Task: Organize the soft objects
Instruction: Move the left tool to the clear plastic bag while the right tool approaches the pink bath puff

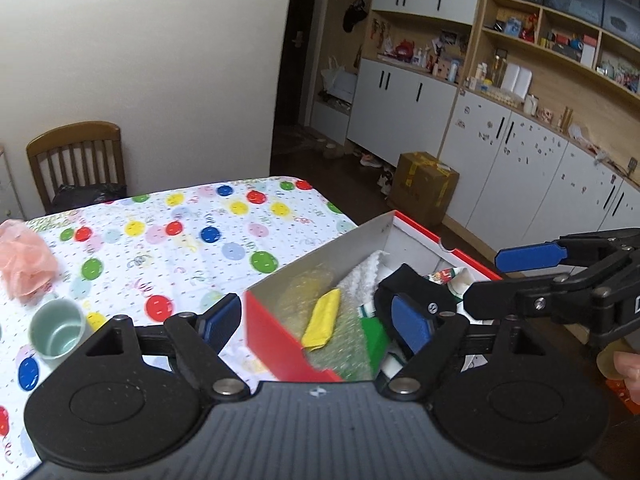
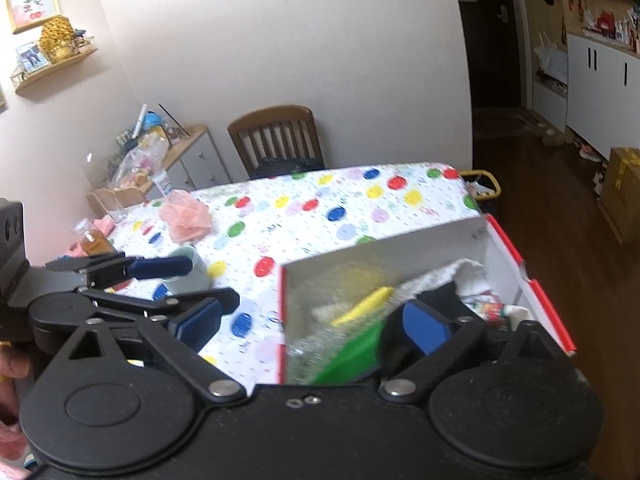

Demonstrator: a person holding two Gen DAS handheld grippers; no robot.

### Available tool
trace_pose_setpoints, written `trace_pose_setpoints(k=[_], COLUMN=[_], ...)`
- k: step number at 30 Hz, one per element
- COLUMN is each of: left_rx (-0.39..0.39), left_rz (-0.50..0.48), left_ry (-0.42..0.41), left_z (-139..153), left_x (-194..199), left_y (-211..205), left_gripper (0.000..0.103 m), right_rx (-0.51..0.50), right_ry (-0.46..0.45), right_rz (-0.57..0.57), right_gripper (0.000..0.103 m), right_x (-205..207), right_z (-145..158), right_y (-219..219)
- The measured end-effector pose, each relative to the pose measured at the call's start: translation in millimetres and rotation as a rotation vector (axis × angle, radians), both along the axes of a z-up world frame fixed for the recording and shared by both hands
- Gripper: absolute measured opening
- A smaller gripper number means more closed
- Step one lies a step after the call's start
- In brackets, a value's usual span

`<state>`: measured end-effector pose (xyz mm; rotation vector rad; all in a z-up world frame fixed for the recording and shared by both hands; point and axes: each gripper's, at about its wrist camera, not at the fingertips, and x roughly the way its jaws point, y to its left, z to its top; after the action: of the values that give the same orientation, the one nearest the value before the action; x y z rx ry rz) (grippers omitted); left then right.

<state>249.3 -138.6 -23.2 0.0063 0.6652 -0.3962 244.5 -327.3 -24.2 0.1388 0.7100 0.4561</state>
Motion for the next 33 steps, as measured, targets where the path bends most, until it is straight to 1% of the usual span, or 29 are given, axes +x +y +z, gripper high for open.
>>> trace_pose_setpoints(k=[2,4,11,12,13,14,19,25,30,33], left_rx=[-0.012,-0.019,-0.026,-0.032,-0.039,-0.046,-0.065,-0.064,-0.028,-0.006], left_rz=[0.010,0.025,0.095,0.105,0.115,0.128,0.211,0.340,0.461,0.514], left_ry=[-0.003,-0.004,-0.009,-0.009,-0.009,-0.009,-0.019,-0.041,-0.055,-0.065], left_z=[2,3,1,0,-1,-1,-4,-8,-14,-21], left_x=[-6,-11,-29,-31,-33,-35,-43,-51,-54,-55], left_y=[14,29,94,104,115,126,182,251,306,335], left_gripper=[0.086,0.088,0.090,0.091,0.098,0.103,0.103,0.103,0.103,0.103], right_rx=[0.013,0.023,0.037,0.036,0.036,0.037,0.030,0.040,0.026,0.013], right_ry=[-0.009,-0.017,-0.019,-0.019,-0.017,-0.013,0.002,0.022,0.029,0.025], right_rz=[0.013,0.026,0.088,0.096,0.103,0.110,0.142,0.179,0.193,0.206], right_gripper=[0.102,0.102,0.102,0.102,0.102,0.103,0.103,0.103,0.102,0.103], right_x=[-2,-4,-6,-5,-4,-2,7,29,54,69], right_z=[3,7,11,11,11,11,9,7,2,-1], right_y=[12,26,85,93,102,111,155,212,259,287])
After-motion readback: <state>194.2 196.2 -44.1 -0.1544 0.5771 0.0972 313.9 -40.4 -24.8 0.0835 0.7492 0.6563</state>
